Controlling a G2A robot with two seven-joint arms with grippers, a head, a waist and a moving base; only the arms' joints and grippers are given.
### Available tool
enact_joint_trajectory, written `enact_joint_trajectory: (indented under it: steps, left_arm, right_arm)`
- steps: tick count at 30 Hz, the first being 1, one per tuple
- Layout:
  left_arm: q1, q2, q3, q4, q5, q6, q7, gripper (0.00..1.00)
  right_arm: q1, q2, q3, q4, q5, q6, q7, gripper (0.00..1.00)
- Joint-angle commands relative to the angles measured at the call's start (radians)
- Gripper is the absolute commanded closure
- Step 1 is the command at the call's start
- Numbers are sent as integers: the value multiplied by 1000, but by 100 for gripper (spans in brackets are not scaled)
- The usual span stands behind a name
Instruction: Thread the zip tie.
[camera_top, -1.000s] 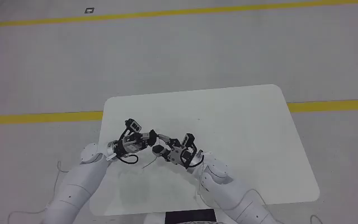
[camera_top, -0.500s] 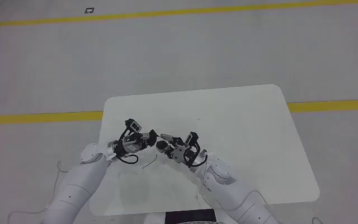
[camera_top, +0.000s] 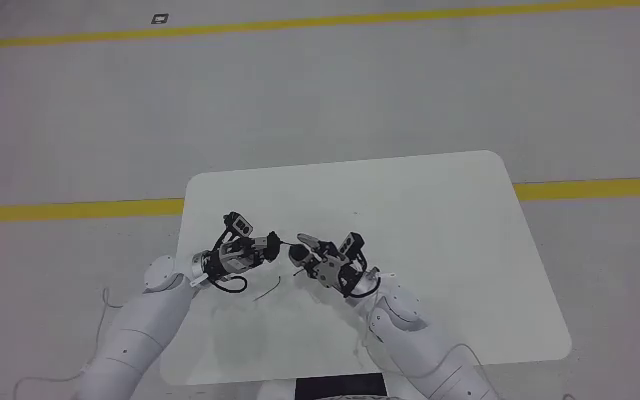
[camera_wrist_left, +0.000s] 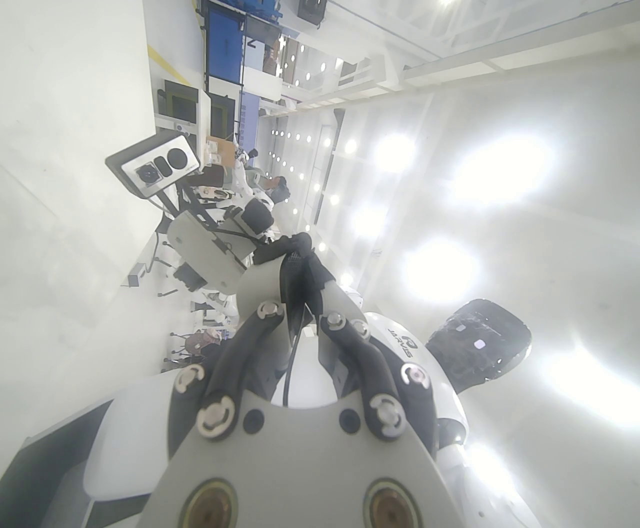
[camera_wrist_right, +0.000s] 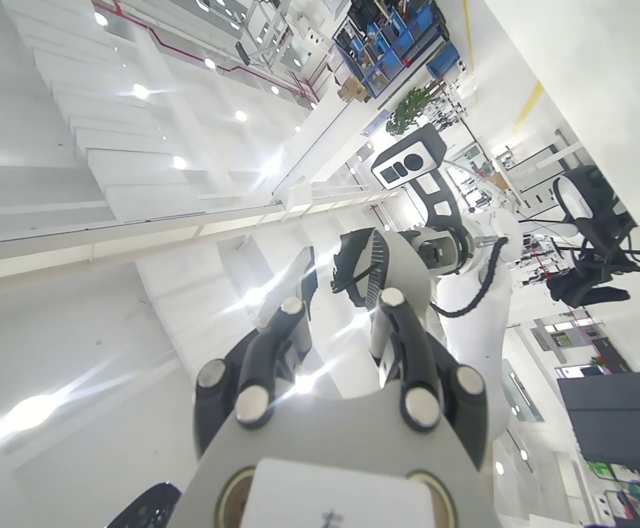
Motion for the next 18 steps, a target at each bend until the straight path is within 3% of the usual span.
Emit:
enact_joint_trajectory:
  steps: [1, 9, 18]
  left_arm:
    - [0, 0, 0, 0, 0, 0, 0, 100]
    - [0, 0, 0, 0, 0, 0, 0, 100]
    - [0, 0, 0, 0, 0, 0, 0, 100]
  right_arm:
    - [-1, 0, 1, 0, -2, -4, 2, 80]
    - [-2, 0, 3, 2, -2, -25, 15, 92]
    - [-3, 0, 5, 5, -5, -36, 19, 91]
